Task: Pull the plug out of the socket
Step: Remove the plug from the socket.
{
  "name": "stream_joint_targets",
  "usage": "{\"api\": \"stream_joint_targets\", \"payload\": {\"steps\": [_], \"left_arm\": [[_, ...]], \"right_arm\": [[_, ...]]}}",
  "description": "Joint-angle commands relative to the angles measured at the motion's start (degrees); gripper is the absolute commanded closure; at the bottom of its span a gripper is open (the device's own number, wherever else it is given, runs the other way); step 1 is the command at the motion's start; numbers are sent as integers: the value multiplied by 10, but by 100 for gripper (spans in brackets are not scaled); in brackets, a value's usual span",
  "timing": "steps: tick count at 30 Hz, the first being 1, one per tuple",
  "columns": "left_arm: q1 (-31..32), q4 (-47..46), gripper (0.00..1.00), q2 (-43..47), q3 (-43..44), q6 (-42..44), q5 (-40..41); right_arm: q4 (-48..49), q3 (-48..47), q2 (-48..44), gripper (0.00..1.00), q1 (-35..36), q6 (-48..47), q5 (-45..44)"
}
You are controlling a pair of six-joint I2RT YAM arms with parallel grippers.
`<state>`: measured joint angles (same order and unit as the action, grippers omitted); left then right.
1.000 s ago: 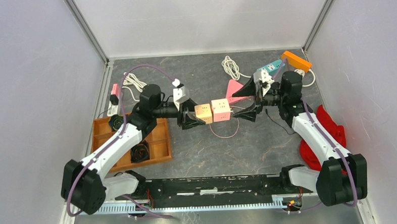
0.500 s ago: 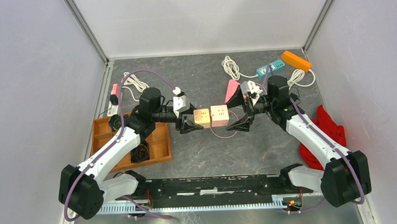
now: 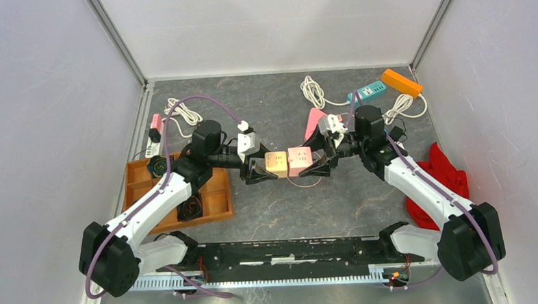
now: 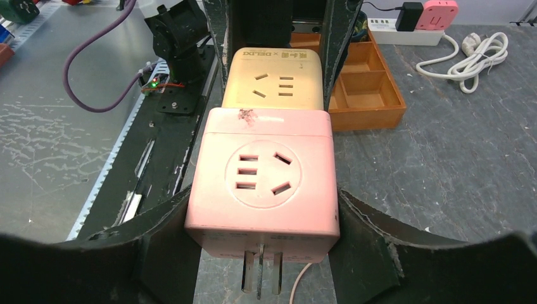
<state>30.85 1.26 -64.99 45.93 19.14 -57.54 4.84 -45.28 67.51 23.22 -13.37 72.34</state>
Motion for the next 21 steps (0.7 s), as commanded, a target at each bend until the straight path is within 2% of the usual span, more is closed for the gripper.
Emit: {"api": "stream_joint_targets", "payload": {"steps": [1,3,5,9,15,21], "left_arm": [[1,-35,97,9,14,17,-8],[1,-34,98,10,14,17,12],[0,-24,98,11,17,23,34],[0,-15,98,13,18,37,25],[2,19,98,23,20,64,15],[2,17,98,19,27,46,42]], "right_arm": [[40,0,7,83,9,32,8],[41,0,10,95,16,37,17],[40,0,7,100,25,36,19],[21,-12,9,100,21,23,-11],[-115,-52,32,100,-50,-99,18],[-102,-33,27,100,-5,-103,34]]}}
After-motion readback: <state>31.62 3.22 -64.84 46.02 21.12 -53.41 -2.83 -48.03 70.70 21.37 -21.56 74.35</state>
